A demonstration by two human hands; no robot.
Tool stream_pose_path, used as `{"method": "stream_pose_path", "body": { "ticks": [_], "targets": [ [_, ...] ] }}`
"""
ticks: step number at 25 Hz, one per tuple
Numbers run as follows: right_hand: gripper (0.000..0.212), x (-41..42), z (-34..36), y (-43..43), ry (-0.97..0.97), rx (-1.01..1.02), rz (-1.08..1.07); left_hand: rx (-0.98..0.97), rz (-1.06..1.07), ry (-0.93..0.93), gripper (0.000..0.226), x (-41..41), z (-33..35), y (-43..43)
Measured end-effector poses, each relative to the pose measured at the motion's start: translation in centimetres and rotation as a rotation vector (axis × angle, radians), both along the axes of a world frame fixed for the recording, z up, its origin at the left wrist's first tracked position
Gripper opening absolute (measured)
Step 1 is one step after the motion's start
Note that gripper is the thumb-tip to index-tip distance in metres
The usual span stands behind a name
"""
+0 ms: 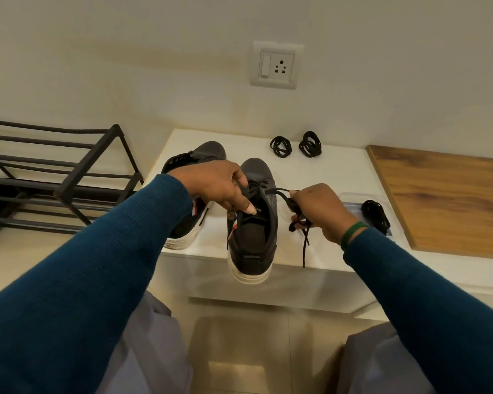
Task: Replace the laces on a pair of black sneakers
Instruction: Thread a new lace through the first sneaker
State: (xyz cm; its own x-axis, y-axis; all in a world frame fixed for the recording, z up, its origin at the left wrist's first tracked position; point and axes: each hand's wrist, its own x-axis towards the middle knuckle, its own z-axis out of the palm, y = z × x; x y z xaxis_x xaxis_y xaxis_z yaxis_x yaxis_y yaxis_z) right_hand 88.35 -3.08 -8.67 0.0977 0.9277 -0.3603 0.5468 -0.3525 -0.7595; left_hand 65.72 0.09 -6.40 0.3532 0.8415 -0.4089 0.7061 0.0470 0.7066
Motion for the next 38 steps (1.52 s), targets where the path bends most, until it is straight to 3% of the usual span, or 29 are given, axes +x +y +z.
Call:
{"method": "stream_pose_path", "body": {
  "ticks": [4,9,11,15,19,21,25,27,28,29,31,32,35,38],
  "targets": [
    [0.03,-1.0,-0.8,-0.9,-0.307,0.084,0.321,0.024,0.01,0.029,0.057,-0.4,-0.2,0.3],
    [0.01,1.4,0.3,1.0,-0.419,0.303,0.264,0.025,0.024,0.031,0.055,-0.7,-0.2,0.4],
    [0.004,2.7,0.5,1.9,-0.567,0.262,0.244,0.024,0.022,0.03,0.052,-0.6,-0.3,0.3],
    [0.029,1.7,-1.2,0.3,-0.732,-0.119,0.447,0.031,0.024,0.066,0.039,-0.3,-0.3,0.4],
    [0.026,0.5,-1.8,0.0,-0.751,-0.028,0.423,-0.014,0.048,0.042,0.031,0.0,-0.3,0.3],
    [0.019,1.6,-0.2,1.1,-0.52,-0.055,0.307,-0.039,0.08,-0.005,0.029,-0.1,-0.1,0.1],
    [0.013,4.8,5.0,2.6,0.584,0.208,0.052,-0.07,0.156,-0.073,0.021,-0.5,0.0,0.0],
    [0.019,5.2,6.0,2.8,0.838,0.241,-0.008,-0.081,0.2,-0.091,0.016,-0.4,-0.1,0.0],
    [0.021,4.7,5.7,2.9,0.782,0.258,-0.008,-0.084,0.209,-0.094,0.015,-0.3,-0.1,0.0],
    [0.021,4.0,5.3,3.0,0.589,0.307,0.017,-0.085,0.216,-0.095,0.014,-0.2,-0.1,0.0],
    [0.013,2.1,4.3,3.5,0.033,0.476,0.103,-0.088,0.242,-0.104,0.013,-0.2,-0.2,-0.1],
    [0.008,1.1,3.9,3.6,-0.142,0.571,0.136,-0.096,0.26,-0.115,0.013,-0.3,-0.3,-0.1],
    [0.005,-0.9,3.6,4.0,-0.237,0.761,0.168,-0.147,0.297,-0.153,0.017,-0.5,-0.1,-0.2],
    [0.004,-1.9,3.4,4.0,-0.28,0.779,0.209,-0.197,0.324,-0.18,0.018,-0.6,0.1,-0.3]
  ]
}}
